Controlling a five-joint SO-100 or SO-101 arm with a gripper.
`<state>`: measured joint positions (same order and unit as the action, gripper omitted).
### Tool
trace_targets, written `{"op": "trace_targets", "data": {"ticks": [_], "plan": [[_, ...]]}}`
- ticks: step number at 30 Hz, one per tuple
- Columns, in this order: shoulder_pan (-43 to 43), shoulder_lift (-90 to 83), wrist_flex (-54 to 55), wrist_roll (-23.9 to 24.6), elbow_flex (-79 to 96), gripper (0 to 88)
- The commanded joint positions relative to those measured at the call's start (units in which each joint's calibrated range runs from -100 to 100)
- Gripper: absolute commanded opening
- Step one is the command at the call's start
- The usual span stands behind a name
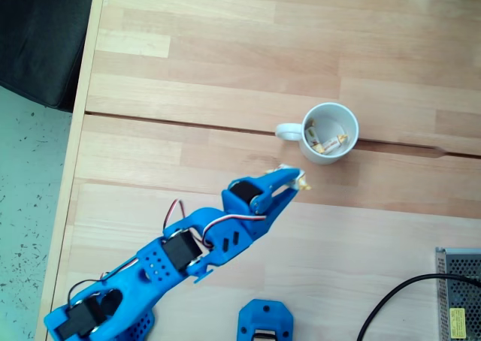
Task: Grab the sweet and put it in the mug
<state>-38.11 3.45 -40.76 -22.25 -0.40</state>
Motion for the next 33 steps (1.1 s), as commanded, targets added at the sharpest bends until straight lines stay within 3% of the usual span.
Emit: {"op": "trace_targets", "data": {"ticks": [1,17,33], "plan": [[-0.7,4.6,1.5,0.2,-12.0,0.0],[-2.1,32.8,1.5,-0.3,-38.1,0.0],[2.2,35.5,1.5,-0.4,-45.1,0.0]]}}
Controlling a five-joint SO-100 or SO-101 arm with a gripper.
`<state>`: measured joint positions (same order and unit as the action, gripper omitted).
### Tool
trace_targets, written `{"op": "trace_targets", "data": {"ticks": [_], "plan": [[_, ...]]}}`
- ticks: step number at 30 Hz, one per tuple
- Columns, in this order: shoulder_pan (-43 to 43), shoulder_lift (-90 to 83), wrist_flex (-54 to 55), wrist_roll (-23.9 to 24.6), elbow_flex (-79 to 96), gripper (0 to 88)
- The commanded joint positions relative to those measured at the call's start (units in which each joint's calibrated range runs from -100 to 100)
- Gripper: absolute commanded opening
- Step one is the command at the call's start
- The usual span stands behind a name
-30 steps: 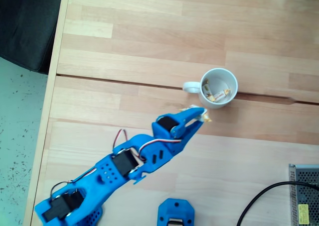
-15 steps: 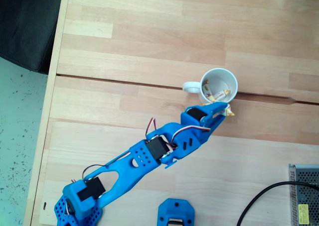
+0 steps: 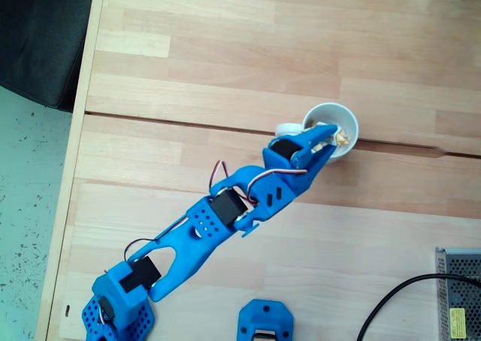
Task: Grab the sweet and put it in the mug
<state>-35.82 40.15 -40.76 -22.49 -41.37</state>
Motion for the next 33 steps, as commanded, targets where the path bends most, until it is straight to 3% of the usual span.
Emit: {"op": "trace_targets", "data": {"ticks": [1,19,33], "plan": [[-0.1,-1.2,1.5,-0.1,-4.5,0.0],[-1.0,10.8,1.4,-0.1,-19.5,0.0],[-3.9,13.0,1.2,-0.4,-20.6,0.0]]}}
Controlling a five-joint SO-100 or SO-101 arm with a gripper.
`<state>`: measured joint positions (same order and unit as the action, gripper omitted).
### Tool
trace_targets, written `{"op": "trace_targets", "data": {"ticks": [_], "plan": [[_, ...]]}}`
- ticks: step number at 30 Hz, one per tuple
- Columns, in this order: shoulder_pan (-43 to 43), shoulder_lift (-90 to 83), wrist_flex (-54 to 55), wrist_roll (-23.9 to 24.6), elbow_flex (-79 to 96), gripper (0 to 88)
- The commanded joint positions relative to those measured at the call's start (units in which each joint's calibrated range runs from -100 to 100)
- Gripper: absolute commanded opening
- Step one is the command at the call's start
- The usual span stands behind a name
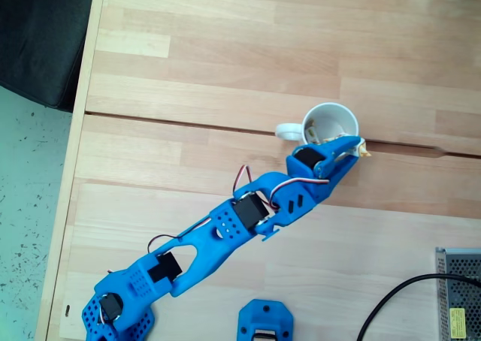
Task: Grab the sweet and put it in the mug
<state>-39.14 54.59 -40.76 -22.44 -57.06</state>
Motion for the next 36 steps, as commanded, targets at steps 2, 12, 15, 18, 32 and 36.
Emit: {"op": "trace_targets", "data": {"ticks": [2,12,15,18,32,36], "plan": [[-0.4,-1.7,1.4,-1.4,-5.2,0.0],[0.3,-1.2,1.2,-4.6,-9.2,0.0],[0.3,-1.3,1.1,-4.6,-9.2,0.0],[0.3,-1.3,1.1,-4.6,-9.4,0.0],[4.4,-1.4,1.2,-5.3,-12.7,0.0],[4.4,-1.4,1.2,-5.3,-12.7,0.0]]}}
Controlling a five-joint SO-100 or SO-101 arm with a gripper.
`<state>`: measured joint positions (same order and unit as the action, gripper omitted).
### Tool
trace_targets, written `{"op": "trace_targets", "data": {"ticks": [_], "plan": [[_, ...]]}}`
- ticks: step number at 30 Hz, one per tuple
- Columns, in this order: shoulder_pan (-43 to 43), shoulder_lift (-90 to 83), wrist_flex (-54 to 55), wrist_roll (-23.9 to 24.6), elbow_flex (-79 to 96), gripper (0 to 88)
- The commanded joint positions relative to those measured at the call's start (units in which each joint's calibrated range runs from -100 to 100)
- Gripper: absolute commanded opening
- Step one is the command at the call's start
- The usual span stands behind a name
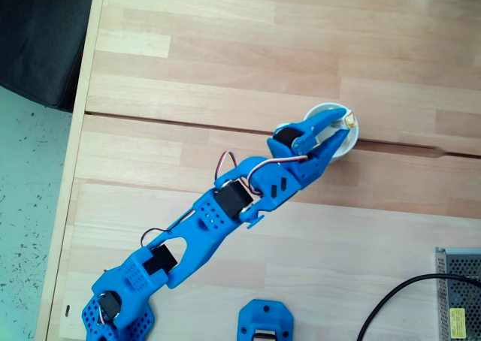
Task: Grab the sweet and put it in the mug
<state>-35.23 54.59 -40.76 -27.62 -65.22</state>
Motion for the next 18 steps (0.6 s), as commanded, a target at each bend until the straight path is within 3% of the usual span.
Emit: {"op": "trace_targets", "data": {"ticks": [1,12,18], "plan": [[0.4,-1.3,1.2,-0.1,-4.5,0.0],[-0.1,-1.0,0.8,-0.1,-4.5,0.4],[-0.2,-0.9,0.8,-0.1,-4.5,9.5]]}}
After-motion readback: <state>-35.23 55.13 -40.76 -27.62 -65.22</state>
